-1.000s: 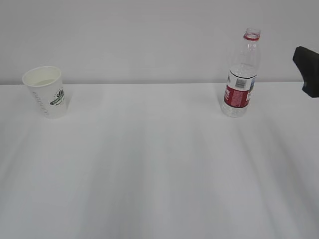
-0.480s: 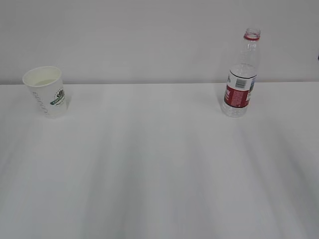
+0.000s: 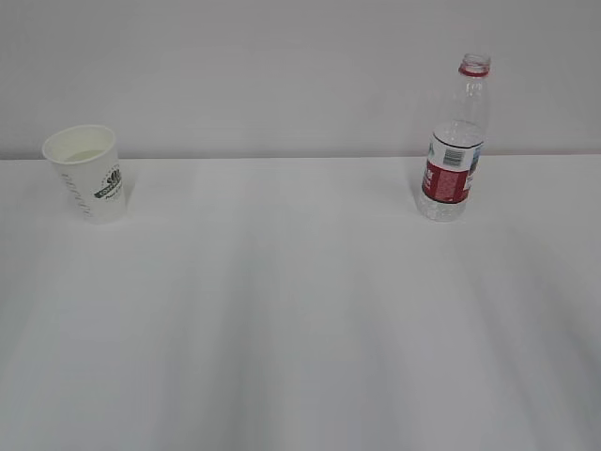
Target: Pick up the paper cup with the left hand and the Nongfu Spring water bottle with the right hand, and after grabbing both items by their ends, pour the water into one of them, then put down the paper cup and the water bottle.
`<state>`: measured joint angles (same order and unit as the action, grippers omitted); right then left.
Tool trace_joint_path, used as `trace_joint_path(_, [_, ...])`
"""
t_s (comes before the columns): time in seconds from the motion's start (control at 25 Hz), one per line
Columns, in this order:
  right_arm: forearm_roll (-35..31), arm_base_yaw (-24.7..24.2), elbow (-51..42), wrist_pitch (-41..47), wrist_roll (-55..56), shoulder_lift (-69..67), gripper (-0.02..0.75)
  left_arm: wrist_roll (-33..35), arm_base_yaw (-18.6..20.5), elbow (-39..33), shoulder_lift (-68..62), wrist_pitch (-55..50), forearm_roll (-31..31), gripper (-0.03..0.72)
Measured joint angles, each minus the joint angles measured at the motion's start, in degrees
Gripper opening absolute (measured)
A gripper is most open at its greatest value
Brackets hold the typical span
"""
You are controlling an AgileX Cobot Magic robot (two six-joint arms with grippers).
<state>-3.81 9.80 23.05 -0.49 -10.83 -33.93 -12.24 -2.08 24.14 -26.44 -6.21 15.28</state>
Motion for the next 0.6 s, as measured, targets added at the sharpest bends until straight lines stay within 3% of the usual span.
trace_joint_path(0.36, [2.2, 0.0, 0.0, 15.3, -0.1, 9.4, 0.595, 0.5, 0.0, 0.7, 13.0, -14.3, -3.5, 0.531])
trace_joint_path(0.6, [5.5, 0.0, 0.0, 26.3, 2.1, 16.1, 0.595, 16.2, 0.0, 3.6, 16.2, -25.9, -19.0, 0.529])
